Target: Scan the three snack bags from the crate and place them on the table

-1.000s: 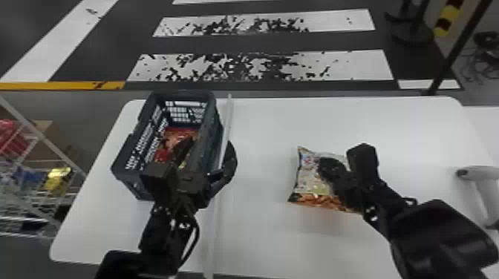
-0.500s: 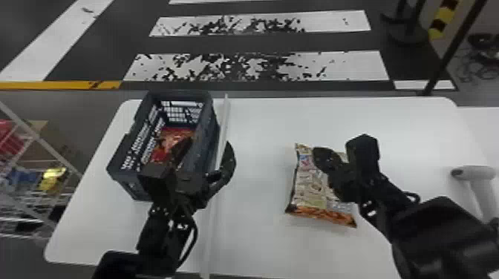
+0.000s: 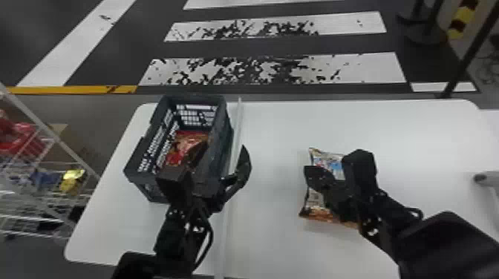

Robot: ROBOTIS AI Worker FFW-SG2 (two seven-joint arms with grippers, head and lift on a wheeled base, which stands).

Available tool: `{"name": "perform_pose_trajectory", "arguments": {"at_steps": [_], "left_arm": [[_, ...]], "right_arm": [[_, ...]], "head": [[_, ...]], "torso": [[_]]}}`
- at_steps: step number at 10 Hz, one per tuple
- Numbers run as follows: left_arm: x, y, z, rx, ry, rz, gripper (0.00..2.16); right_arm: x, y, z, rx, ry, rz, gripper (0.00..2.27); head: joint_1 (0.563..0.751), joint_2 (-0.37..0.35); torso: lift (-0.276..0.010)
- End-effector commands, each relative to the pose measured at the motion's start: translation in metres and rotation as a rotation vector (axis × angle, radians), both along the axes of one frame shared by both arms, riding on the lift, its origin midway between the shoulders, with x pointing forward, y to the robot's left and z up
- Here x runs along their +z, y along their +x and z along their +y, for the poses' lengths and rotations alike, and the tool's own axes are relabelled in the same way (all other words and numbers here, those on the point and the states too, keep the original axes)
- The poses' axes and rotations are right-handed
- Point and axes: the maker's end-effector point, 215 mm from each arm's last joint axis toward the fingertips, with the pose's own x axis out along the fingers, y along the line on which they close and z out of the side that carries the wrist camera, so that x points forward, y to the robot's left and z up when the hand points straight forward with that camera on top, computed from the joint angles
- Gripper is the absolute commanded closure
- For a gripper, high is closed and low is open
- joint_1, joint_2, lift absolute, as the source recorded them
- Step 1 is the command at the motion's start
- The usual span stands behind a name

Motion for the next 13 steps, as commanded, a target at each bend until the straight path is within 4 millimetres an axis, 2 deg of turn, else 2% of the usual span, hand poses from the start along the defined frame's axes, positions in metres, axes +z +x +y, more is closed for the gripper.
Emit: {"name": "perform_pose_trajectory", "arguments": {"at_steps": [1,3,5,13], "left_arm": [[0.0,0.0,-0.001,-0.002,-0.002,0.001,0.08],[-0.001,-0.002,-0.001,-0.005,-0.001,0.001,0.08],[-0.003,-0.002,-0.001,-0.005,-0.001,0.006,0.08],[-0.003,-0.002,-0.004,-0.015,0.002,0.006,0.08]], "right_arm": [[-0.012,-0.004,0.009,0.026,-0.007,0.022,2.13],[-0.033,-0.004,0.003,0.033,-0.049,0.06,2.13],[-0.051,-0.013,-0.011,0.027,-0.074,0.11,2.13],[-0.052,-0.005,-0.089,-0.06,-0.097,0.114,2.13]], "head": [[0.695,0.184],[0.695,0.194],[0.695,0.188],[0.695,0.097]], "torso": [[-0.062],[-0.062],[-0.062],[-0.062]]}}
